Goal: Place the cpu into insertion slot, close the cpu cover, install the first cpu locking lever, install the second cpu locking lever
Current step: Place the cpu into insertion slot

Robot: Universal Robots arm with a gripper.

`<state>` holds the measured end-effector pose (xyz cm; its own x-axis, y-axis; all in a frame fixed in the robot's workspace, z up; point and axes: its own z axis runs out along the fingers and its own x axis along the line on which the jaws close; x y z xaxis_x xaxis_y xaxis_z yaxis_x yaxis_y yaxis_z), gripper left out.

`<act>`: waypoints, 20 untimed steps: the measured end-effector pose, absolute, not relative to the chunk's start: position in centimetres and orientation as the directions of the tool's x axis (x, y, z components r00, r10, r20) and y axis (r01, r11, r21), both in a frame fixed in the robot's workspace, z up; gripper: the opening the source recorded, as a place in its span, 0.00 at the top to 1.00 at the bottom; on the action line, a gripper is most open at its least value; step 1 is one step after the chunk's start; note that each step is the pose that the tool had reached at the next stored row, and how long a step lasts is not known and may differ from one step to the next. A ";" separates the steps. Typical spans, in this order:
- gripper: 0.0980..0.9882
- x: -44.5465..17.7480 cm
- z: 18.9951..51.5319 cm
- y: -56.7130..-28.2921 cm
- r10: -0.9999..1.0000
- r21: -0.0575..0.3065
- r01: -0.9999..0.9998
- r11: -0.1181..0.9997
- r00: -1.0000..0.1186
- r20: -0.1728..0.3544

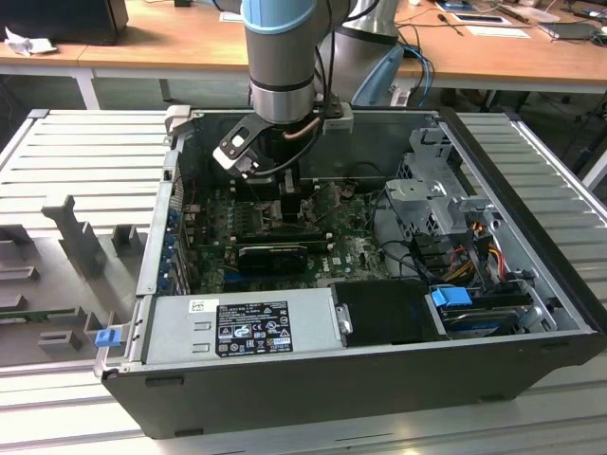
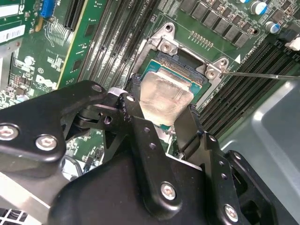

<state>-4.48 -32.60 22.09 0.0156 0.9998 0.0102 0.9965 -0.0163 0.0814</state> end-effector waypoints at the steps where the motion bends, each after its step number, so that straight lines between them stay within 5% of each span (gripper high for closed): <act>1: 0.52 -4.5 22.0 -32.6 1.000 0.081 0.996 -0.023 0.022 0.010; 20: 0.52 -4.5 20.2 -31.9 1.000 0.081 0.996 -0.029 0.028 0.010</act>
